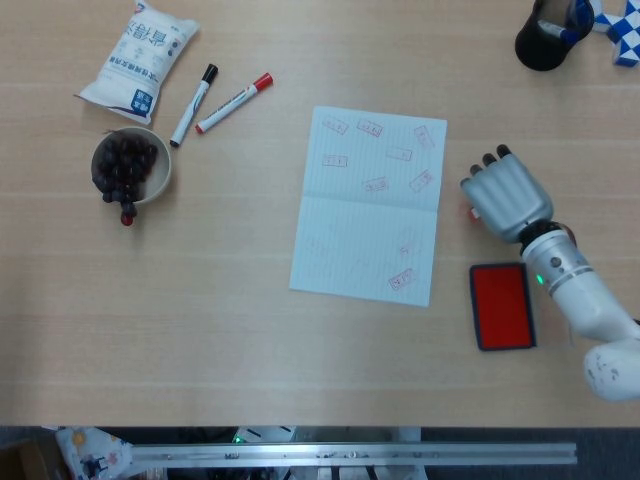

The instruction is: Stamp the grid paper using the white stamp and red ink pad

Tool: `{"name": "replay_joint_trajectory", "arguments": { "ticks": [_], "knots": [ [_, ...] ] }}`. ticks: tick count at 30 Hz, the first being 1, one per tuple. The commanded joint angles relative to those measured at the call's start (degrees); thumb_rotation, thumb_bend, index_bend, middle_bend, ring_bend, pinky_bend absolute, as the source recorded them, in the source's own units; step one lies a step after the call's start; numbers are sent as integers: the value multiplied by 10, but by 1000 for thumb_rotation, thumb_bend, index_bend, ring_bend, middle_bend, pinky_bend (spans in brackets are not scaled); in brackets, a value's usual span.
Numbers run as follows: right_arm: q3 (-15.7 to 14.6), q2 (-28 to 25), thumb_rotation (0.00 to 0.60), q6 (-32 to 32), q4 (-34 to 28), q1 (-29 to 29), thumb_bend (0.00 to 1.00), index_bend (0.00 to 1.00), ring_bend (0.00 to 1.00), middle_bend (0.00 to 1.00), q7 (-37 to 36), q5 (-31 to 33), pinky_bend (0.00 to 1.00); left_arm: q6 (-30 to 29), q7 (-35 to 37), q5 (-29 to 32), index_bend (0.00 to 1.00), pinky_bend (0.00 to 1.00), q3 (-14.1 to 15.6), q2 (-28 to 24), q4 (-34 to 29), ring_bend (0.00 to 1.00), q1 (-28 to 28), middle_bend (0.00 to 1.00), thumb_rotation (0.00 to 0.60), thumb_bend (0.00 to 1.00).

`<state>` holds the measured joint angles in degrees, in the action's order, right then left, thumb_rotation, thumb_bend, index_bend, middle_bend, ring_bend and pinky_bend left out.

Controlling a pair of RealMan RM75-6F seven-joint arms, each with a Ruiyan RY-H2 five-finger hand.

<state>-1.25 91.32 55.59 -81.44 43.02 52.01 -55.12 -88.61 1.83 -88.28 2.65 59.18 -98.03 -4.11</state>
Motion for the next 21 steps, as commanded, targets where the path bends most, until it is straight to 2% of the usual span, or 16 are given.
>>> {"name": "replay_joint_trajectory", "arguments": {
  "ticks": [1, 16, 21],
  "knots": [
    [2, 6, 600, -3, 7, 1, 290, 648, 336, 453, 2, 5, 294, 0, 0, 0, 135, 95, 0, 1, 1, 160, 0, 100, 600, 175],
    [8, 25, 600, -13, 35, 2, 285, 565, 312, 422, 2, 23, 296, 1, 0, 3, 135, 95, 0, -1, 0, 160, 0, 99, 600, 175],
    [8, 22, 600, -13, 29, 2, 247, 514, 298, 401, 4, 29, 290, 2, -1, 3, 135, 95, 0, -1, 0, 160, 0, 99, 600, 175]
  ]
}}
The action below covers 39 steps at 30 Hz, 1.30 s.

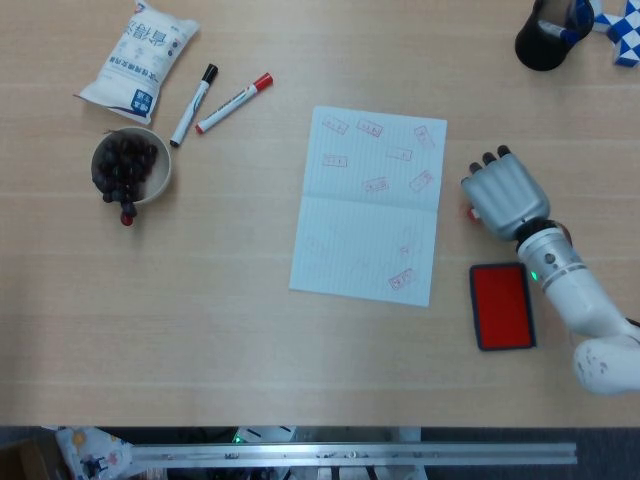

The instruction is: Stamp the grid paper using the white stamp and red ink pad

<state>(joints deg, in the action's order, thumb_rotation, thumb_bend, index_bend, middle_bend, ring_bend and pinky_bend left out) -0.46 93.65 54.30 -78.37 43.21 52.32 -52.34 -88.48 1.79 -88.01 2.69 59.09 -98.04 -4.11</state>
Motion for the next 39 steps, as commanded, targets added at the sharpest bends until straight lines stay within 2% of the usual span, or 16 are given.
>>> {"name": "replay_joint_trajectory", "arguments": {
  "ticks": [1, 9, 16, 21, 24, 31, 35, 39],
  "knots": [
    [-1, -2, 600, 0, -3, 0, 240, 502, 296, 397, 1, 1, 287, 1, -1, 0, 135, 95, 0, 0, 0, 160, 0, 99, 600, 175],
    [0, -7, 600, 0, -9, 0, 232, 453, 289, 380, -4, 2, 284, 0, -3, 0, 135, 95, 0, 0, -3, 160, 0, 99, 600, 175],
    [1, -35, 600, 15, -47, -2, 232, 326, 273, 354, -8, -9, 268, -1, -6, -3, 135, 95, -1, -2, -6, 160, 1, 99, 600, 175],
    [0, -75, 600, 37, -100, -10, 234, 298, 269, 348, -14, -22, 267, -1, -7, -3, 135, 95, -2, -3, -9, 160, 2, 99, 600, 175],
    [-7, -122, 600, 70, -157, -27, 247, 298, 269, 348, -25, -47, 267, -1, -5, -2, 135, 95, -4, -3, -8, 160, 4, 99, 600, 175],
    [-25, -201, 600, 151, -236, -76, 263, 298, 269, 349, -52, -105, 267, 0, -3, 1, 135, 95, -9, 0, -4, 160, 8, 99, 600, 175],
    [-34, -233, 600, 204, -256, -110, 279, 456, 305, 414, -65, -141, 265, -1, -4, 1, 135, 95, -12, 4, -1, 160, 10, 99, 600, 175],
    [-42, -258, 600, 260, -261, -150, 279, 514, 335, 441, -83, -181, 271, -4, -4, -3, 135, 95, -15, 11, 5, 160, 12, 99, 600, 175]
  ]
}}
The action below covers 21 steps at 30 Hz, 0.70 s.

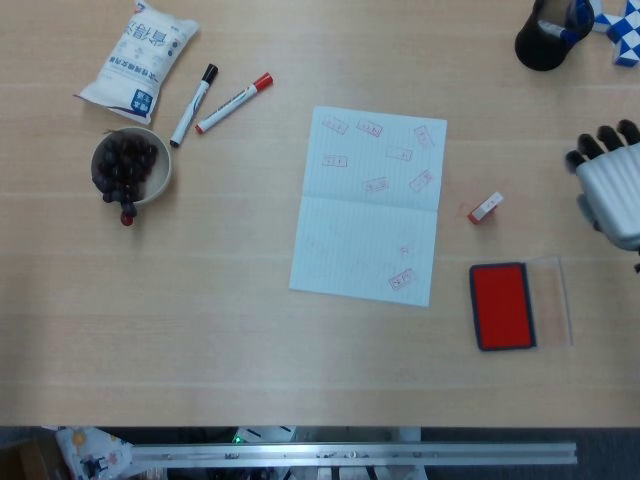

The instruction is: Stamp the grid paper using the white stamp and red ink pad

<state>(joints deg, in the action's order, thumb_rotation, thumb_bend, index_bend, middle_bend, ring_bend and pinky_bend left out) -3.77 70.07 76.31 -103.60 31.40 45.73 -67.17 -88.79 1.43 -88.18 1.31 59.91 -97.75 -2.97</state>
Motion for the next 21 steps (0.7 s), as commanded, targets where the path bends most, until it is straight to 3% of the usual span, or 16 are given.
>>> {"name": "replay_joint_trajectory", "arguments": {
  "ticks": [1, 12, 21],
  "knots": [
    [-11, -26, 600, 53, -7, -40, 279, 532, 345, 448, -23, -43, 276, -1, 0, -2, 135, 95, -1, 3, 3, 160, 2, 99, 600, 175],
    [-24, -70, 600, 170, 7, -152, 280, 574, 367, 471, -105, -111, 285, -29, 0, -30, 136, 95, -2, 23, 18, 160, -1, 99, 600, 175],
    [-23, -88, 600, 190, 12, -199, 280, 586, 371, 480, -136, -138, 285, -45, 1, -45, 136, 95, 0, 31, 19, 160, -5, 99, 600, 175]
  ]
}}
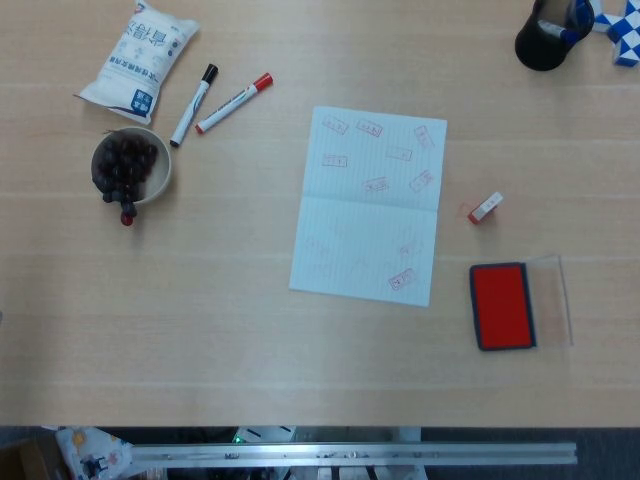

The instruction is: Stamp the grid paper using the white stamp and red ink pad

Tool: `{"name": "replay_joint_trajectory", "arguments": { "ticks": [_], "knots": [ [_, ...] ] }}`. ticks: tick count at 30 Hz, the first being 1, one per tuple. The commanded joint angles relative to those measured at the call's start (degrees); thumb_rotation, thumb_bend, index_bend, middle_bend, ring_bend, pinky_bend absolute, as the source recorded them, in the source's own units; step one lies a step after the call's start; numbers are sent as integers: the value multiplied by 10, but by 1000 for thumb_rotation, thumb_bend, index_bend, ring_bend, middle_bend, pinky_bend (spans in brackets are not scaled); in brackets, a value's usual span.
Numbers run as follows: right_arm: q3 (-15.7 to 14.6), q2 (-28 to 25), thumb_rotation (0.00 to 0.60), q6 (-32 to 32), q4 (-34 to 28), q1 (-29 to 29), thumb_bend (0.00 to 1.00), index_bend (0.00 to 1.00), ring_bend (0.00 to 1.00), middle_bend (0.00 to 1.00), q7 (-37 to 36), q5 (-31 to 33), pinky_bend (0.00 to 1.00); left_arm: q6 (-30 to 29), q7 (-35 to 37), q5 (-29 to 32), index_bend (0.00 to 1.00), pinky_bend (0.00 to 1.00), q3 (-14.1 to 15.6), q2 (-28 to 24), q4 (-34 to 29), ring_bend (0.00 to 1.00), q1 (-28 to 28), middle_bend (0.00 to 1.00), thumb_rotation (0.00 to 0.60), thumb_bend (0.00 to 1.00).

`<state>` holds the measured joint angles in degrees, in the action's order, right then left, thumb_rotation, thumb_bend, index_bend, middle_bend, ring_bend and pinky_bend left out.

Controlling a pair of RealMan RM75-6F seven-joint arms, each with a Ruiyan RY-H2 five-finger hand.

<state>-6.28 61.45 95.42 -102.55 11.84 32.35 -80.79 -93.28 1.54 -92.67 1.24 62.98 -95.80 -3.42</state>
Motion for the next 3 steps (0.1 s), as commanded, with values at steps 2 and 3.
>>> {"name": "replay_joint_trajectory", "arguments": {
  "ticks": [2, 3],
  "knots": [
    [6, -2, 600, -7, 1, -7, 279, 586, 371, 480, -4, -3, 284, -2, 1, 0, 136, 95, 0, 0, -1, 160, -1, 99, 600, 175],
    [8, -3, 600, -11, 0, -9, 280, 586, 371, 480, -4, -2, 284, -4, 1, 0, 136, 95, -1, 1, -1, 160, -1, 99, 600, 175]
  ]
}}
